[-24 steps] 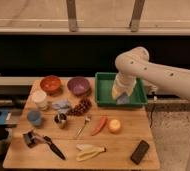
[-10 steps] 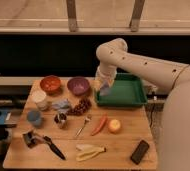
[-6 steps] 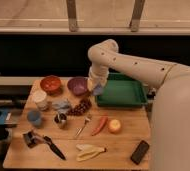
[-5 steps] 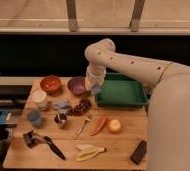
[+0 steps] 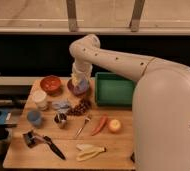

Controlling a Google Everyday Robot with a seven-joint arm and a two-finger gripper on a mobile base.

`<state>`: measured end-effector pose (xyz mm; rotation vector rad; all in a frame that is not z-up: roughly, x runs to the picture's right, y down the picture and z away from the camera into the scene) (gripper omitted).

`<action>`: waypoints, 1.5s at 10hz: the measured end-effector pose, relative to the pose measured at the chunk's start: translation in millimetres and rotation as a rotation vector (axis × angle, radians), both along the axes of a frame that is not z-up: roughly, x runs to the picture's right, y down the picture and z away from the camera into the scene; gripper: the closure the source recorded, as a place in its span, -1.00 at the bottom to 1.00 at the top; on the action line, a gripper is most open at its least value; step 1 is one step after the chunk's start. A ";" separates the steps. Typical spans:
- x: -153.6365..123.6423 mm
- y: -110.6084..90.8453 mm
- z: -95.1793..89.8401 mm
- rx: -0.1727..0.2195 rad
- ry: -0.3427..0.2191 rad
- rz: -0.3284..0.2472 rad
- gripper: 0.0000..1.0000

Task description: Place sponge in paper cup

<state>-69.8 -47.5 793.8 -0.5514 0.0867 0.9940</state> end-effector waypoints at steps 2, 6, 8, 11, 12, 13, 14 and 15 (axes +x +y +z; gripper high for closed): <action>-25.9 -5.5 -3.4 0.016 -0.045 -0.032 1.00; -91.8 -13.8 -15.4 0.048 -0.148 -0.093 1.00; -119.8 -12.6 -28.6 0.066 -0.210 -0.131 1.00; -127.4 -13.5 -36.7 0.078 -0.237 -0.150 1.00; -127.0 -13.4 -36.5 0.078 -0.236 -0.150 1.00; -126.1 -12.7 -36.6 0.075 -0.234 -0.150 1.00; -121.9 -9.8 -35.1 0.070 -0.214 -0.148 1.00; -121.3 -5.4 -33.3 0.068 -0.209 -0.151 1.00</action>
